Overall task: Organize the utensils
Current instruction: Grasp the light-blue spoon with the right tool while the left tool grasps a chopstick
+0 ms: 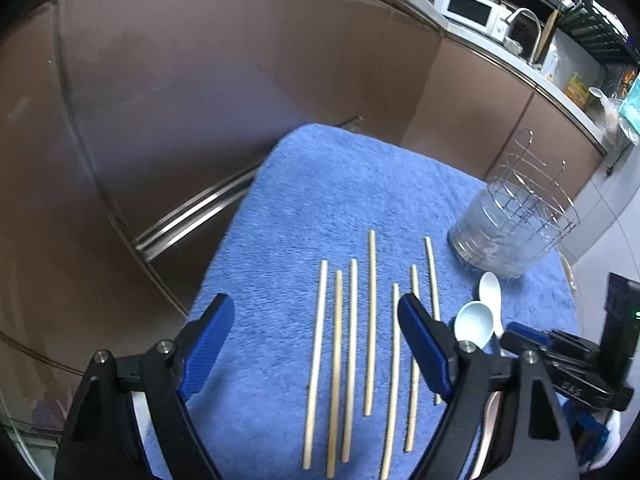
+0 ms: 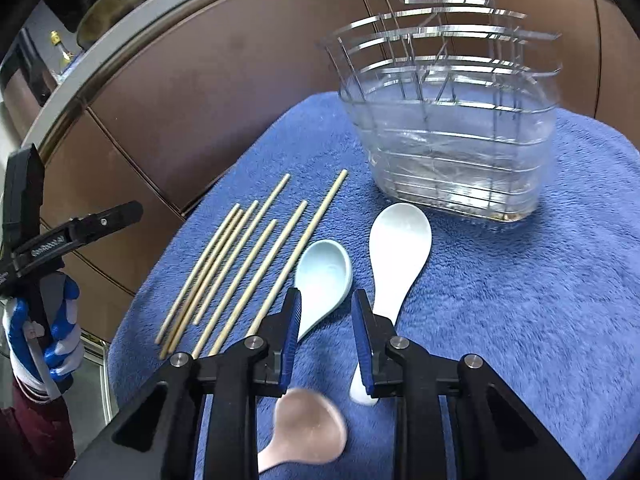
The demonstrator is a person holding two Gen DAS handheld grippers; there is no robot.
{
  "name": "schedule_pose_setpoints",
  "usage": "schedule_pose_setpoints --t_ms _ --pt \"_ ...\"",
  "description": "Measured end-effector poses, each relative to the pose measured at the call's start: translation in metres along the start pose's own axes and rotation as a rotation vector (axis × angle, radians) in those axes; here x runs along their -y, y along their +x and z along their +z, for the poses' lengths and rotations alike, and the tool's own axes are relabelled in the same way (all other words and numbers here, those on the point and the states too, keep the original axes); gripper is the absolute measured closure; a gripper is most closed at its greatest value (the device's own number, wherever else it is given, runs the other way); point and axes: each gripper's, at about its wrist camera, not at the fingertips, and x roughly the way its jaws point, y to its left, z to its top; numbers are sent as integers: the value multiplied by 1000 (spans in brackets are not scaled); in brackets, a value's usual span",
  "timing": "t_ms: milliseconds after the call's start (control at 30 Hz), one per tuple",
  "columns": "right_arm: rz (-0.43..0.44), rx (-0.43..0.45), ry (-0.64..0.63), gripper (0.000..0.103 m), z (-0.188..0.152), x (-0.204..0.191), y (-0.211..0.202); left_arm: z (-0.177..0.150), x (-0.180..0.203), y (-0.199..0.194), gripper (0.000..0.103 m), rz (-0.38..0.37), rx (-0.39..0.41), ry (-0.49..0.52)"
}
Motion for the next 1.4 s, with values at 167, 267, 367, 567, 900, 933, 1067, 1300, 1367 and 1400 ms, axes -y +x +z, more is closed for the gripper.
schedule_pose_setpoints --t_ms 167,267,367,567,900,933,1067,1300,1367,1400 --pt "4 -34 24 77 7 9 11 11 0 20 35 -76 -82 -20" --pt "14 -43 28 77 11 12 15 13 2 33 43 -123 -132 -31" --pt "24 -52 26 77 15 14 21 16 3 49 53 -158 -191 -40" --pt "38 -68 25 79 14 21 26 17 -1 74 71 -172 -278 -44" --pt "45 -81 15 80 17 21 30 18 0 96 83 -160 -326 -16" --pt "45 -82 14 80 17 19 31 18 1 97 85 -161 -329 -9" --pt "45 -84 10 81 19 15 36 18 1 102 89 -152 -334 8" --pt "46 -90 8 83 21 14 44 19 -1 113 91 -128 -360 22" --pt "47 -92 9 83 20 14 44 18 -2 117 91 -121 -371 27" --pt "48 -93 8 83 21 13 45 18 -1 118 91 -122 -373 29"
